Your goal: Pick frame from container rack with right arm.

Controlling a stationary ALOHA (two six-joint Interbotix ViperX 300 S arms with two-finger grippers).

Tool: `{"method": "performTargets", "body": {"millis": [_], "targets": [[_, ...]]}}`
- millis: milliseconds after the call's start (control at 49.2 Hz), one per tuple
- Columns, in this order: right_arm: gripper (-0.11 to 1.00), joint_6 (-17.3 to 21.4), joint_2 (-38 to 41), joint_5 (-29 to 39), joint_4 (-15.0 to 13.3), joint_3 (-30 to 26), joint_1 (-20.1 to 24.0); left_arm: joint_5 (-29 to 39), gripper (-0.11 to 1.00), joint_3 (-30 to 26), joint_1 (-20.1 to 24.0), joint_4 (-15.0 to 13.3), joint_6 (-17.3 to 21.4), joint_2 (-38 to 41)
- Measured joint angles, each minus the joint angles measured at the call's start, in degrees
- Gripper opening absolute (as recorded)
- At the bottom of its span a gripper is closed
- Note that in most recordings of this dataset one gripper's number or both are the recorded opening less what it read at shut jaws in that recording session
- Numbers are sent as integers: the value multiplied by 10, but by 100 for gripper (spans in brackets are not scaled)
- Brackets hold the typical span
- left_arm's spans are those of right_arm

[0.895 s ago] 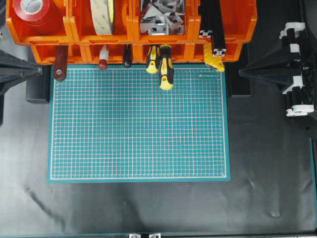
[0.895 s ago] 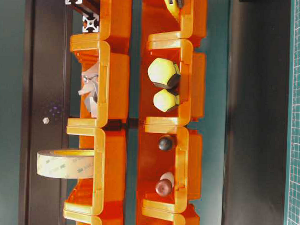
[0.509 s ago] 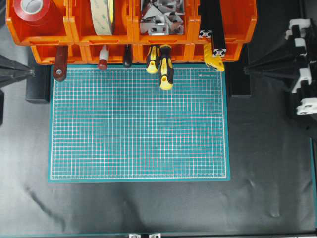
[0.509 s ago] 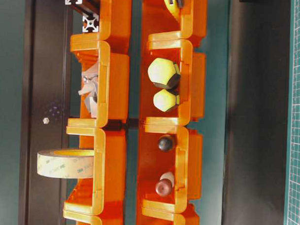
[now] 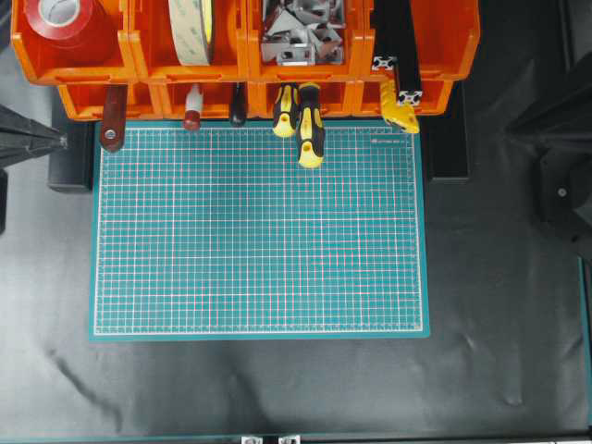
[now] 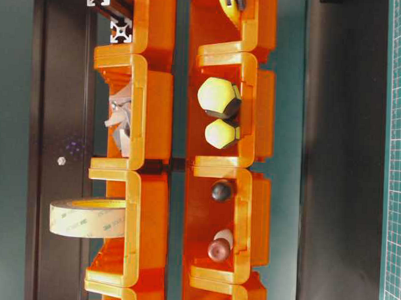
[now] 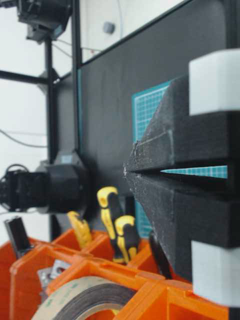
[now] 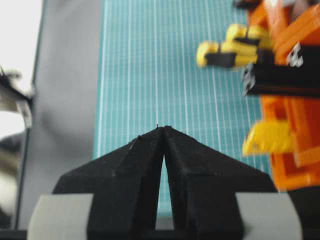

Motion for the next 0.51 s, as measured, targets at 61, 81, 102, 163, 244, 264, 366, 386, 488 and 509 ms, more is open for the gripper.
{"method": "performTargets", "body": {"millis": [61,81,102,163,244,264,366,386,488,509], "targets": [[1,1,25,32,-7,-18,11,3,0,-3,0,0,-4,2],[1,1,34,40,-9,-24,13,4,0,-3,0,-1,-5,3],[1,1,42,47,-11,-29,16,4,0,-4,0,0,-5,3],[1,1,69,68,-20,-47,25,4,0,-3,-1,0,-6,4],[1,1,105,99,-39,-77,41,4,0,-4,-2,0,-7,4],[1,1,113,107,-46,-85,47,4,0,-3,-2,0,-7,4],[1,4,152,155,-100,-118,83,4,0,-4,-4,0,-7,4],[1,6,159,165,-115,-122,93,4,0,-4,-4,0,-7,4],[1,25,193,214,-217,-135,147,4,0,-4,-5,-1,-6,4],[1,30,200,222,-241,-134,159,4,0,-4,-5,0,-7,4]]}}
